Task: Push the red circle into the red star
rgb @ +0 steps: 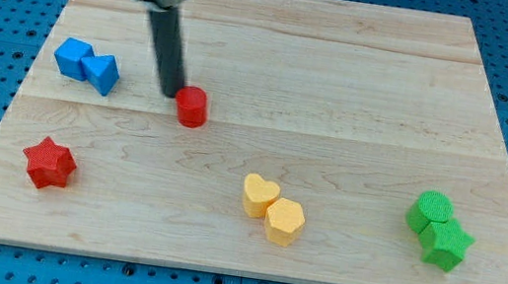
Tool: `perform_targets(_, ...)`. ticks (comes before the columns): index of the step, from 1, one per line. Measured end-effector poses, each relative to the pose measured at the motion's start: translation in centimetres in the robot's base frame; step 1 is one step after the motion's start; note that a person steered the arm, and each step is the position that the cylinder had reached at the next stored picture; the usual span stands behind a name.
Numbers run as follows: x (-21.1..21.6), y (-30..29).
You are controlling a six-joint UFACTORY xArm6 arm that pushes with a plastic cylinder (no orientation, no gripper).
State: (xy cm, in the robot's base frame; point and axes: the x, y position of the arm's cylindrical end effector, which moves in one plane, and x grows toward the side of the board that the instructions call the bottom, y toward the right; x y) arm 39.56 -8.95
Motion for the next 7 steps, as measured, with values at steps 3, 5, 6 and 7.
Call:
perform_targets(3,5.2,-2.3)
perform_targets(5,6.3,3.2)
perform_targets(6,9.8,-6.1)
perform_targets(7,10.7,-8.6)
